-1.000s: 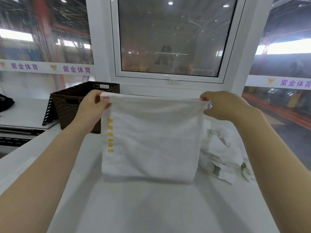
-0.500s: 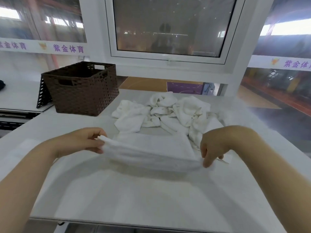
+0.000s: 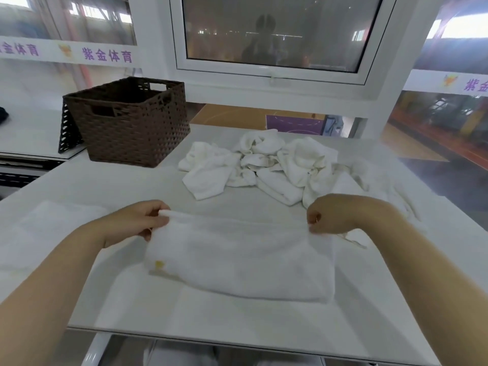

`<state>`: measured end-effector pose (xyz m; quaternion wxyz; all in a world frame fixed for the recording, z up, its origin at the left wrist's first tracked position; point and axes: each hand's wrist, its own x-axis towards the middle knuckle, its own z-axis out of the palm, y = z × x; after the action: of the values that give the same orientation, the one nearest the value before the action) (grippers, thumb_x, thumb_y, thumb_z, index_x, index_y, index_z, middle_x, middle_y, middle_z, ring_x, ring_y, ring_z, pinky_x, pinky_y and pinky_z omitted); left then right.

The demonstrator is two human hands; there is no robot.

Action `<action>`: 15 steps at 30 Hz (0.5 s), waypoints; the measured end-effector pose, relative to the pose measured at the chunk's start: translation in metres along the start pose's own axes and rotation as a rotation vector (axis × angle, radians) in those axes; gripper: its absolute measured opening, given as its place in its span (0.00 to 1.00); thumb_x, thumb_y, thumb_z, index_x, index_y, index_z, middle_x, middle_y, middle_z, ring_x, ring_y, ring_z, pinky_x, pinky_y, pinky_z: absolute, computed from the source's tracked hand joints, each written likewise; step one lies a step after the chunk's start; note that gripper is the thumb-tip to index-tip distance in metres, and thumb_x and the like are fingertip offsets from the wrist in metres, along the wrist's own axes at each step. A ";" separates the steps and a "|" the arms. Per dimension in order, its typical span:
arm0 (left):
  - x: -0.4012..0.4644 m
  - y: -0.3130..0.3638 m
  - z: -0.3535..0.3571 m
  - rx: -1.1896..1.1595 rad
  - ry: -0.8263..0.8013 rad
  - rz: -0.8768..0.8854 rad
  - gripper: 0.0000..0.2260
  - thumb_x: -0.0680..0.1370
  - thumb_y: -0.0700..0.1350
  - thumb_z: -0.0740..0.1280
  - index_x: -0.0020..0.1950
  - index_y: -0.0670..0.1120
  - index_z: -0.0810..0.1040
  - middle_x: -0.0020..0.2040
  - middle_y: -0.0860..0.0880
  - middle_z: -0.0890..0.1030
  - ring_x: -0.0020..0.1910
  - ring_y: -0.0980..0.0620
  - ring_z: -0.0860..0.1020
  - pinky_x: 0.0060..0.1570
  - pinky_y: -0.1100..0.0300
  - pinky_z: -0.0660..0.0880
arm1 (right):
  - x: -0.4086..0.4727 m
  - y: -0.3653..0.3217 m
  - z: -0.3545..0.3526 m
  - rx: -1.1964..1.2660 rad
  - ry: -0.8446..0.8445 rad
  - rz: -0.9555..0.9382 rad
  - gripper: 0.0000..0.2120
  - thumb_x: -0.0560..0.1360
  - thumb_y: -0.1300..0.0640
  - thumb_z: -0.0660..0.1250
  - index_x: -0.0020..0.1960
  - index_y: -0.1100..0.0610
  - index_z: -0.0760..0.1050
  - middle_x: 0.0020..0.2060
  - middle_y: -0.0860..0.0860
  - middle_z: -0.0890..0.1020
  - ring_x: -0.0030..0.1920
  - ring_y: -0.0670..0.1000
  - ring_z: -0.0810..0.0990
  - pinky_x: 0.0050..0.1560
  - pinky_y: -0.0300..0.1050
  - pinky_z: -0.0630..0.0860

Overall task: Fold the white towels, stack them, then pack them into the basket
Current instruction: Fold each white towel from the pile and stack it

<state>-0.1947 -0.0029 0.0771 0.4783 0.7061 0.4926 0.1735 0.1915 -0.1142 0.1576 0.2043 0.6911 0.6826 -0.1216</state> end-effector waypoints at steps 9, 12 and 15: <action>0.075 -0.003 0.030 0.222 0.387 0.011 0.04 0.81 0.46 0.62 0.47 0.49 0.75 0.44 0.47 0.80 0.43 0.47 0.77 0.39 0.55 0.68 | 0.060 0.020 0.038 0.159 0.339 0.136 0.10 0.81 0.52 0.55 0.52 0.49 0.75 0.52 0.49 0.79 0.50 0.52 0.77 0.45 0.45 0.73; 0.090 -0.009 0.046 0.343 0.427 -0.014 0.08 0.82 0.48 0.59 0.47 0.46 0.73 0.42 0.47 0.78 0.43 0.45 0.76 0.36 0.55 0.66 | 0.075 0.021 0.056 0.163 0.411 0.144 0.13 0.82 0.54 0.53 0.57 0.52 0.76 0.54 0.48 0.79 0.53 0.53 0.78 0.39 0.43 0.68; 0.095 -0.020 0.056 0.444 0.457 -0.057 0.10 0.83 0.49 0.57 0.48 0.44 0.71 0.41 0.46 0.77 0.42 0.45 0.75 0.36 0.53 0.66 | 0.093 0.026 0.076 0.181 0.492 0.108 0.13 0.82 0.55 0.53 0.56 0.55 0.76 0.51 0.52 0.80 0.52 0.55 0.79 0.42 0.46 0.71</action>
<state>-0.1223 0.0520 0.0113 0.1942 0.7218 0.6327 0.2027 0.2291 -0.0647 0.0520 -0.0245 0.7509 0.6600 0.0006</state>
